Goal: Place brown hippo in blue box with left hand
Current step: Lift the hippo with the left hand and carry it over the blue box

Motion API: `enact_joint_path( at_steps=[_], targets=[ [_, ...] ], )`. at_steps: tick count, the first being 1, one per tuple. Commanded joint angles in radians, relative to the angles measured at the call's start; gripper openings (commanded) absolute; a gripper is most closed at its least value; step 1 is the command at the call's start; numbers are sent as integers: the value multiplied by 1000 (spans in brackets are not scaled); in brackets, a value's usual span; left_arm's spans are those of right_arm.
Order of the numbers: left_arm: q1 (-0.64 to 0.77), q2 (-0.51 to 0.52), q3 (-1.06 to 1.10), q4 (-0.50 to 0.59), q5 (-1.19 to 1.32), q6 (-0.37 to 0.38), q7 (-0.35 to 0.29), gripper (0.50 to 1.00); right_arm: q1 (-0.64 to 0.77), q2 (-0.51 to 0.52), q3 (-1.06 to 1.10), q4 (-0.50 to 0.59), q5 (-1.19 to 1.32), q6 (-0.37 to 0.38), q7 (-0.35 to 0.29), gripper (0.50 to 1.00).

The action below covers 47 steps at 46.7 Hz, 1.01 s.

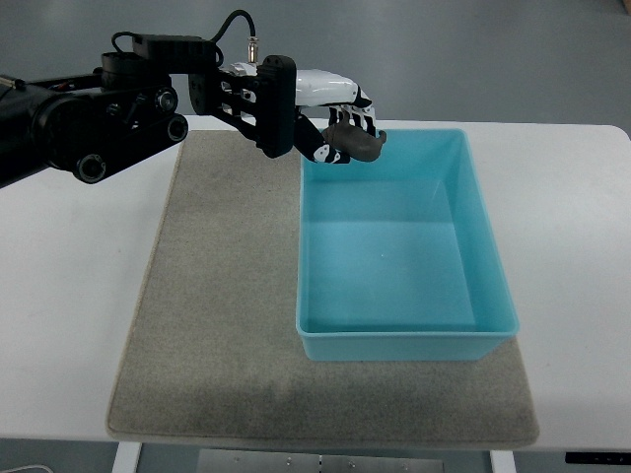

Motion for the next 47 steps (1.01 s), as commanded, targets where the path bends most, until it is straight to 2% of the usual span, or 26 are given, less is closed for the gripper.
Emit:
enact_joint_path(
  at_steps=[1,27,45,47],
  targets=[
    [7,-25,0,-1,3,-1,1,500,0,0,0,-1,0,0,0,936],
    [58,-128,1,13,8,-1,3,500,0,0,0,-1,0,0,0,936],
    [98,-143,1,24,-3,-1,3,500,0,0,0,-1,0,0,0,936],
    [99,-143,0,24,-6,-1,1,674,0,0,0,-1,0,0,0,936]
  ],
)
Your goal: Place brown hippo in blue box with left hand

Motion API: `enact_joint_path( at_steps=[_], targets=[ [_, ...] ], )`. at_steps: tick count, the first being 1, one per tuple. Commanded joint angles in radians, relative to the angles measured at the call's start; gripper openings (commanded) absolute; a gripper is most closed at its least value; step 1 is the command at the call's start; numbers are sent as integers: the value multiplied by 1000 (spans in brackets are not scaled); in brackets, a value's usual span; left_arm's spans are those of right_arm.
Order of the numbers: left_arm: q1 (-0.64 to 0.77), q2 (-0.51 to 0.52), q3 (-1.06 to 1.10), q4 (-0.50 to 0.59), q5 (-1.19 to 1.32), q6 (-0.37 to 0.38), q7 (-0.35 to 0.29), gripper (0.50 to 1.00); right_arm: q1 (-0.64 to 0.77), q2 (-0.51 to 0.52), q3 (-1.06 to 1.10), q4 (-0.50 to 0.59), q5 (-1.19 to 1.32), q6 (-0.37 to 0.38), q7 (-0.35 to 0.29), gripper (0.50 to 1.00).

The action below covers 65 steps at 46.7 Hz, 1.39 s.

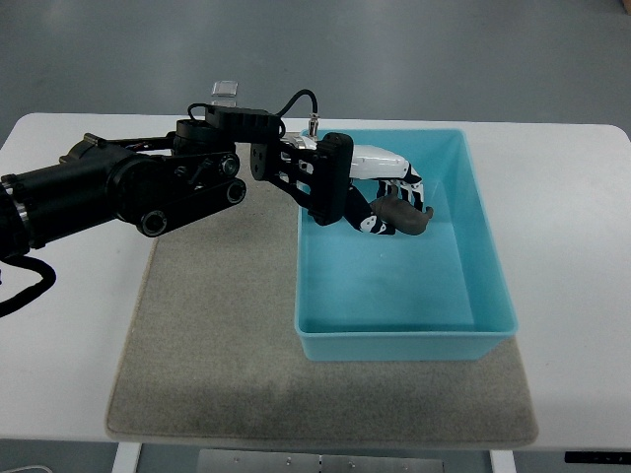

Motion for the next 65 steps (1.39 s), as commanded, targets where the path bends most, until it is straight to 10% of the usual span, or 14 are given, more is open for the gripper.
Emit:
enact_joint_path(
  at_steps=[1,32,50,65],
  targets=[
    [1,0,-3,0,-12,2,-3,711,0,0,0,-1,0,0,0,936],
    [4,0,-20,12,-13,3,-3,765,0,0,0,-1,0,0,0,936],
    [-2,2,-108,262,-70,52,-5,776,0,0,0,-1,0,0,0,936],
    [6,11,-105,429,-381,178,-11,973,0,0,0,-1,0,0,0,936]
  ],
)
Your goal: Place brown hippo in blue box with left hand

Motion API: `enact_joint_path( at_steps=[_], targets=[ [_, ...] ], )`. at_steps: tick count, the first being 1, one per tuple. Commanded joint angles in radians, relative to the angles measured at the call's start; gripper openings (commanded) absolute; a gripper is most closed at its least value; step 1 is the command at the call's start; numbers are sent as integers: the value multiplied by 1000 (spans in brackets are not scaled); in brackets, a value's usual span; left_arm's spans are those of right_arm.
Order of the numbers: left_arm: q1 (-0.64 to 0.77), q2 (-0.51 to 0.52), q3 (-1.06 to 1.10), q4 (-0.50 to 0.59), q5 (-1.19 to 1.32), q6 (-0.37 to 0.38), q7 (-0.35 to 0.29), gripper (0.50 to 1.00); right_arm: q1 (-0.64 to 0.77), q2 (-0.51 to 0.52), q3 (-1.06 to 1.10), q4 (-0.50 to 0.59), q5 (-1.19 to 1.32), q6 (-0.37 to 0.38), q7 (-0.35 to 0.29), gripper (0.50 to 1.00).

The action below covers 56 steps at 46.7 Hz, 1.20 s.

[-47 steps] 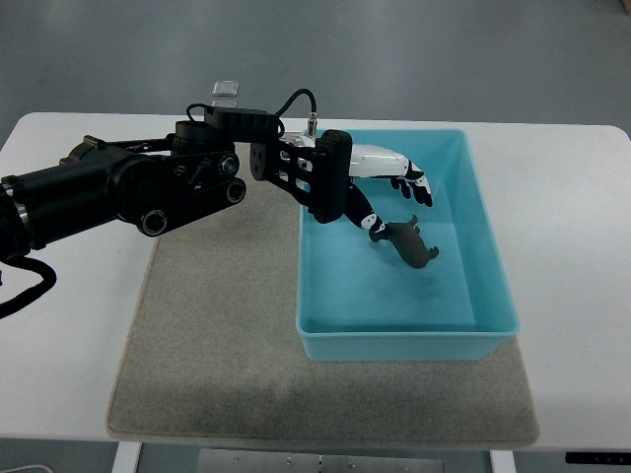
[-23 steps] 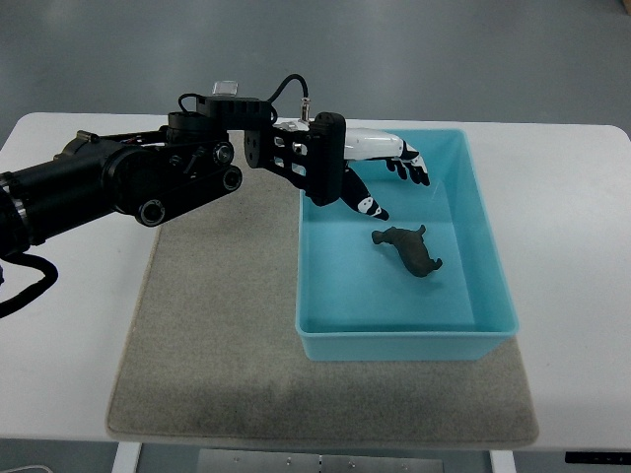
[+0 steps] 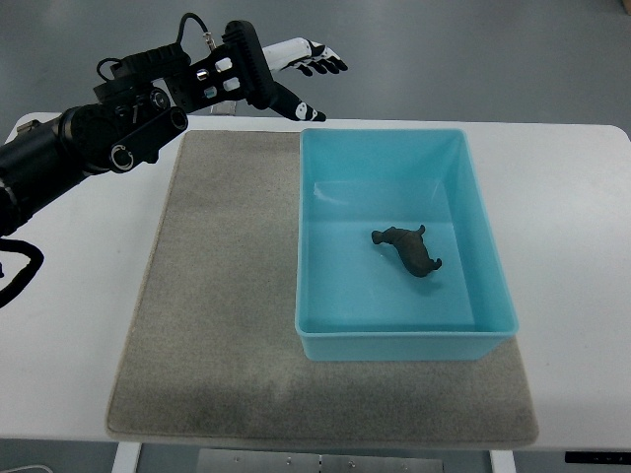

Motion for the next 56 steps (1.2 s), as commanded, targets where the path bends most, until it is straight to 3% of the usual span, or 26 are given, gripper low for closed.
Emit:
enact_joint_path(
  at_steps=[1,3,19,35,46,56],
  targets=[
    [4,0,4,25,-85,60,0,975,0,0,0,0,0,0,0,936],
    [6,2,4,46,-111,75,0,994,0,0,0,0,0,0,0,936],
    [24,2,2,86,-385,81,5,996,0,0,0,1,0,0,0,936],
    [44,-12,1,132,-861,75,20,996,0,0,0,1,0,0,0,936],
    [58,-29,-1,128,-1134,74,109,996,0,0,0,0,0,0,0,936],
    [78,-43,-34,131,-1324,12,113,996,0,0,0,0,0,0,0,936]
  ],
)
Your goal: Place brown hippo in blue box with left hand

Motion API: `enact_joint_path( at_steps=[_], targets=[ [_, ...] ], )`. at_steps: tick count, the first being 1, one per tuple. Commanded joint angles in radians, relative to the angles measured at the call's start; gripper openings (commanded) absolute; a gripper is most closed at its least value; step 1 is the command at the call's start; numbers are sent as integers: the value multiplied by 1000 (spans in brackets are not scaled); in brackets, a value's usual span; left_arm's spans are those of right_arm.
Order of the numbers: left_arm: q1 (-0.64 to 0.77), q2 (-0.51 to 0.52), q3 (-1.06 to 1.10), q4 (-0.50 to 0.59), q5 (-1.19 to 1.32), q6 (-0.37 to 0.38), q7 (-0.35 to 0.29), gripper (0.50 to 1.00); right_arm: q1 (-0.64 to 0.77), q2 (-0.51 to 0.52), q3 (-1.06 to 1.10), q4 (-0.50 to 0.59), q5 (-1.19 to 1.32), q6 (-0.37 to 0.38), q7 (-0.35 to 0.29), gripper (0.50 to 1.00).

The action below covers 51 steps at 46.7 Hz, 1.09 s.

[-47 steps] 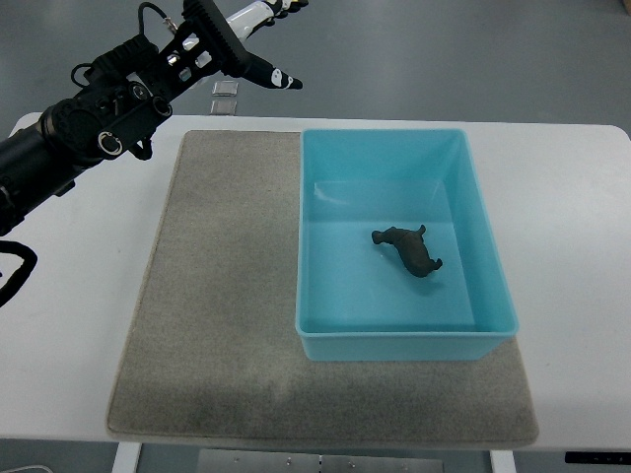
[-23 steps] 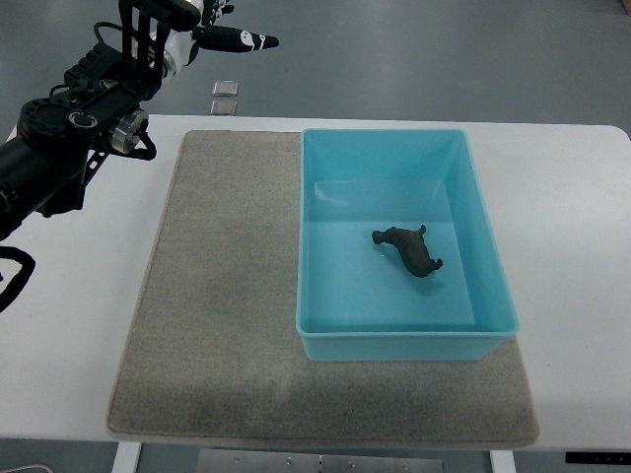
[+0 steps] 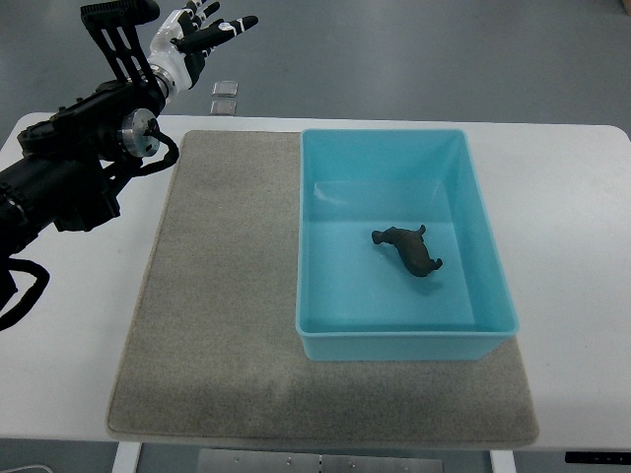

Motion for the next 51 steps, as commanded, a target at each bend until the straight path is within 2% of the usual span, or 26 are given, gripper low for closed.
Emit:
enact_joint_path(
  at_steps=[1,8,14,17,25,51],
  targets=[
    [8,-3,-24,3,-83,-44,-2,996,0,0,0,0,0,0,0,936],
    [25,-6,-36,3,-208,-131,-5,996,0,0,0,0,0,0,0,936],
    [48,-16,-59,17,-297,-254,-16,996,0,0,0,1,0,0,0,936],
    [53,-21,-59,35,-300,-291,-22,996,0,0,0,1,0,0,0,936],
    [79,-24,-59,42,-288,-295,-55,996,0,0,0,1,0,0,0,936],
    [91,-24,-56,45,-286,-295,-57,996,0,0,0,0,0,0,0,936]
  ],
)
